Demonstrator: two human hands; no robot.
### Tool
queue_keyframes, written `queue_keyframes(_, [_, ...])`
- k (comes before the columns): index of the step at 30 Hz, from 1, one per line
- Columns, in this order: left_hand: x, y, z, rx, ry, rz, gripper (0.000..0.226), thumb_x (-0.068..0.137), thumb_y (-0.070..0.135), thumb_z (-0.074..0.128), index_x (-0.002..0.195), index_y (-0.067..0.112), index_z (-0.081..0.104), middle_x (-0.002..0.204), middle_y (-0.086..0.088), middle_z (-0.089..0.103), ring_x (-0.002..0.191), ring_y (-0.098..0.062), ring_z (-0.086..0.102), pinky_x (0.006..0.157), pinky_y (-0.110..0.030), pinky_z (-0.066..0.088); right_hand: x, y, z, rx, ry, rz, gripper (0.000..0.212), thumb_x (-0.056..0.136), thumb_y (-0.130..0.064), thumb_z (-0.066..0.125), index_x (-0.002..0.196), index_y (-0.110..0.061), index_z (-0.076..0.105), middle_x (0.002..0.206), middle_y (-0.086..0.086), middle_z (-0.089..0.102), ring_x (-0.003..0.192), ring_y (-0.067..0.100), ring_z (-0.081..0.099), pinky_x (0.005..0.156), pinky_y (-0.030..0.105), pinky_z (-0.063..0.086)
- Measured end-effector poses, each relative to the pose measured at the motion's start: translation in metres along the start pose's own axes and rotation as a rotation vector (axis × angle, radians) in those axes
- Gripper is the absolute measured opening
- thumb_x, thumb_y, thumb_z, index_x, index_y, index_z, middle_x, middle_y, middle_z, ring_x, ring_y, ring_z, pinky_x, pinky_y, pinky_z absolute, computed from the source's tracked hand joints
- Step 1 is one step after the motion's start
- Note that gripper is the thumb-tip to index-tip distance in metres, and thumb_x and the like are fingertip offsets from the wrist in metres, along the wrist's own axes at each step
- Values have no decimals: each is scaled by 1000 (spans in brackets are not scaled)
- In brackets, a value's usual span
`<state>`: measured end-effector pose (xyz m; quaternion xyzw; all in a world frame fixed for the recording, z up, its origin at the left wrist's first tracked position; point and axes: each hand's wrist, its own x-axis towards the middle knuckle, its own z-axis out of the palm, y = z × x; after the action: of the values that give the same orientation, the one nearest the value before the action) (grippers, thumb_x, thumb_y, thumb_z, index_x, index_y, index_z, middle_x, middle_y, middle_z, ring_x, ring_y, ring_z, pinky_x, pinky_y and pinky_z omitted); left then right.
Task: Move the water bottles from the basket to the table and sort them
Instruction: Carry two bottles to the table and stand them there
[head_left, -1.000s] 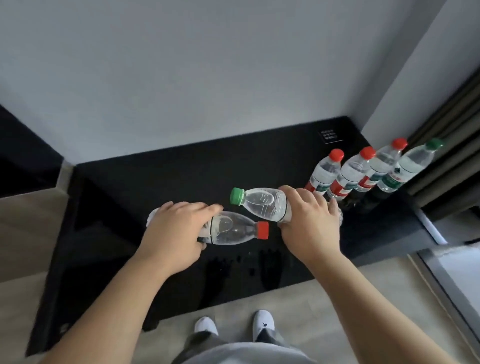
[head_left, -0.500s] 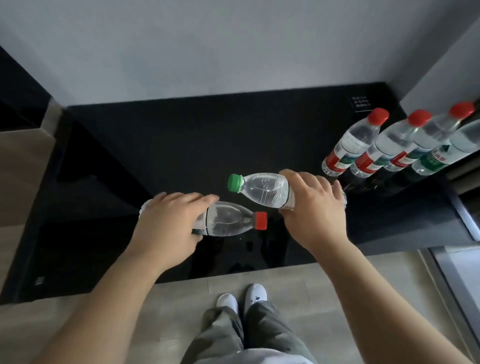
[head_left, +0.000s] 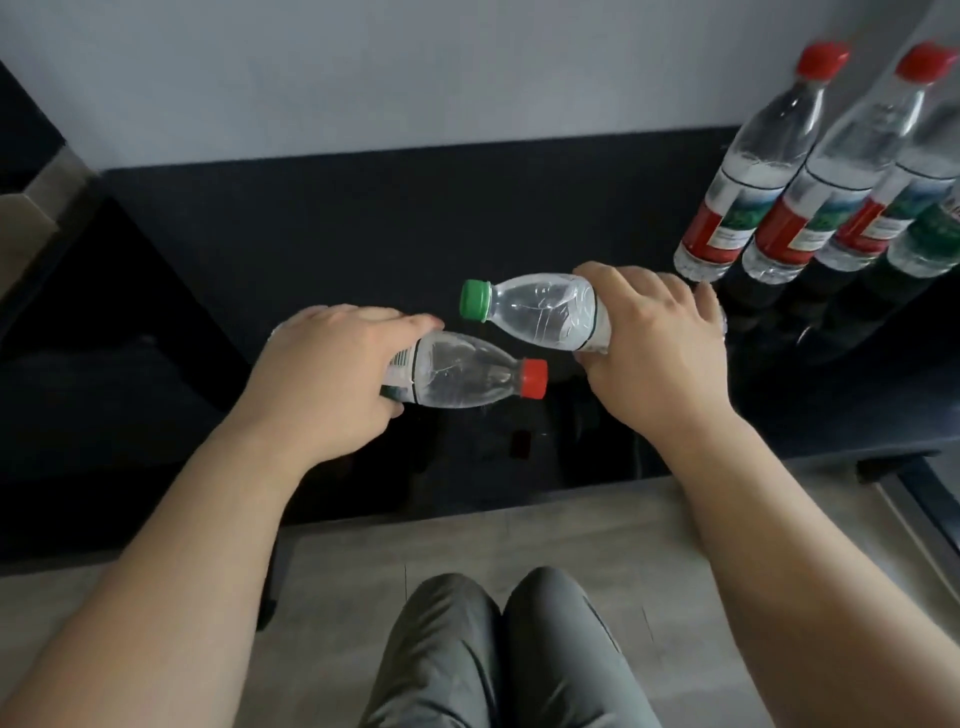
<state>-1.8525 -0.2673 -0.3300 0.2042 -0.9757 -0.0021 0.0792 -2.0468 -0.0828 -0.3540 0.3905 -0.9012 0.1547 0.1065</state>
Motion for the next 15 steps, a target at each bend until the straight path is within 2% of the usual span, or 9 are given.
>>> queue_keyframes(5, [-19,14,-16,-137,-18,-32,82,73,30,87,141,54,48,126,25,61,114,-11,58,87,-36,51,-17,4,-25,39,53,-11,73,76,-29,83,140,-37,48,130,-3,64,124,33,56,111,62,35])
queue_keyframes(11, [-28,32,-44,-321,34,-39,79,70,24,90,130,58,52,113,27,63,104,-8,60,85,-39,55,-30,10,-62,108,89,11,66,76,-30,78,135,-40,50,121,-7,65,117,30,59,105,55,40])
queue_keyframes(15, [-31,43,-54,-506,36,-10,82,66,19,93,122,64,54,106,26,67,102,-6,64,89,-41,57,-38,17,-84,268,54,94,69,75,-30,81,135,-40,50,117,-7,66,111,27,62,100,54,47])
